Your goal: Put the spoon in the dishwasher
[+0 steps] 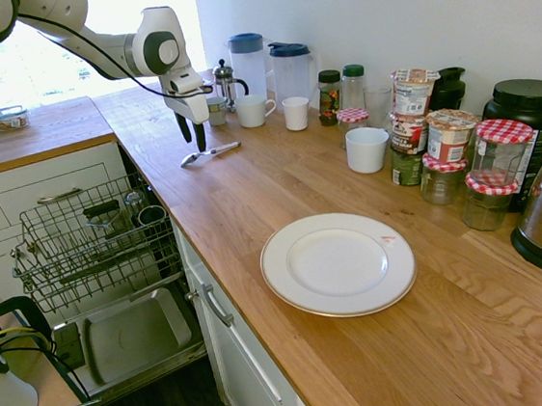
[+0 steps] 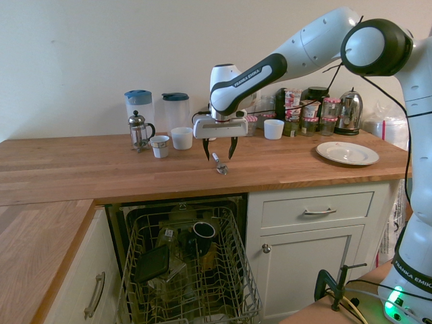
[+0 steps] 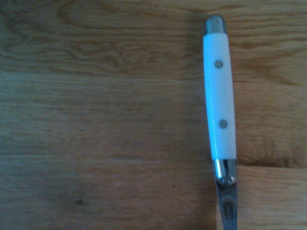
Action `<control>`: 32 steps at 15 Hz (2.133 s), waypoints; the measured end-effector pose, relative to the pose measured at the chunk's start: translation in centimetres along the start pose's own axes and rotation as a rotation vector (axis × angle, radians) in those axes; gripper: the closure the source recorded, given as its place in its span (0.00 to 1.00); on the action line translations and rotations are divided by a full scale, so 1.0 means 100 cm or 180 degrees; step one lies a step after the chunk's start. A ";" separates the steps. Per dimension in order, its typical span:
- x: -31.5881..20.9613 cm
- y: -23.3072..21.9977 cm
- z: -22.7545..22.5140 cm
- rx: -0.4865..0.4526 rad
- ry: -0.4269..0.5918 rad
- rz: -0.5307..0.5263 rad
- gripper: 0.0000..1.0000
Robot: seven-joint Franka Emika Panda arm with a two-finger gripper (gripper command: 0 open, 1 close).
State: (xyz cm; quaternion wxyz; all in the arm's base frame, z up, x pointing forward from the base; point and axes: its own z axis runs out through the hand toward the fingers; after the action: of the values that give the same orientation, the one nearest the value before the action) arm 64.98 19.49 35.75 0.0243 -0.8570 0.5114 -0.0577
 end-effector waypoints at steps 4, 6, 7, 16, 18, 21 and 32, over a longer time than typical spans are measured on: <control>0.012 -0.003 0.009 -0.0019 0.0012 0.0075 0.00; 0.016 -0.003 0.011 -0.0022 0.0007 0.0102 0.00; 0.016 -0.003 0.013 -0.0027 0.0003 0.0107 0.00; 0.019 -0.005 0.022 -0.0053 -0.0037 0.0135 1.00; 0.020 -0.005 0.022 -0.0051 -0.0050 0.0142 1.00; 0.020 -0.005 0.022 -0.0050 -0.0062 0.0146 1.00; 0.024 -0.006 0.024 0.0017 -0.0123 0.0151 1.00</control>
State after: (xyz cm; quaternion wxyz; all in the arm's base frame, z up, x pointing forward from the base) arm 66.92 17.59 33.61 0.0379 -0.8456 0.5309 -0.0419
